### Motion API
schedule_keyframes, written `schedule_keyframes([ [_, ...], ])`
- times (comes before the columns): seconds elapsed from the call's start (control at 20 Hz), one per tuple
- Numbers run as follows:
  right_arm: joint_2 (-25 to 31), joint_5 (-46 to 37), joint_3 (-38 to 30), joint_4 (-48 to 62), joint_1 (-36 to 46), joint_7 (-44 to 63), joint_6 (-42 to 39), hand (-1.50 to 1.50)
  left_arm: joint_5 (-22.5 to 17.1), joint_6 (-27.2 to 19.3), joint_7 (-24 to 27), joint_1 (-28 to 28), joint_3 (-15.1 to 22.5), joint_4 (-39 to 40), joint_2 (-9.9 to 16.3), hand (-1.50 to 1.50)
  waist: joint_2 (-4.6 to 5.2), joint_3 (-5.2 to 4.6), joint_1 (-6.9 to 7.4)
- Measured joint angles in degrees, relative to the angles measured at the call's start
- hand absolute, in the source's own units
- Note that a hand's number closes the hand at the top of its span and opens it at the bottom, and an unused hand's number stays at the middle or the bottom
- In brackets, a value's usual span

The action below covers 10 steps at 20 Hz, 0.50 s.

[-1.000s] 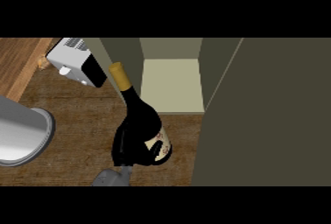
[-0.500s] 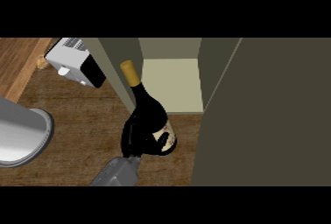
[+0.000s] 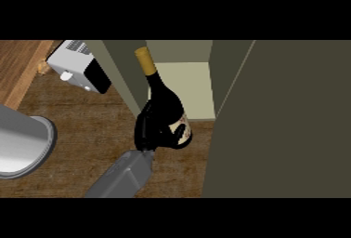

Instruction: Pick up the wine, place it into the cabinet and close the cabinet

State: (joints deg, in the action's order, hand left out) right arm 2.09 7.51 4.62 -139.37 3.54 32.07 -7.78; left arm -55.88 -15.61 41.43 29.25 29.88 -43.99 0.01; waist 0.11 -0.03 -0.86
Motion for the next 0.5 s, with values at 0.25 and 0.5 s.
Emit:
schedule_keyframes([
  [0.25, -0.4, 0.5, -0.3, 2.2, 1.6, -1.1, 0.3, -1.5, -5.0, -0.6, 0.0, 5.5, 0.2, 4.6, 0.0, 1.5, 0.09, 0.0, -0.19],
  [0.5, -0.5, 0.6, 0.3, 1.7, 0.7, -1.9, 0.0, -1.5, -8.0, -1.4, 0.0, 10.2, -0.4, 7.8, 0.0, 1.5, 0.11, 0.0, -0.34],
])
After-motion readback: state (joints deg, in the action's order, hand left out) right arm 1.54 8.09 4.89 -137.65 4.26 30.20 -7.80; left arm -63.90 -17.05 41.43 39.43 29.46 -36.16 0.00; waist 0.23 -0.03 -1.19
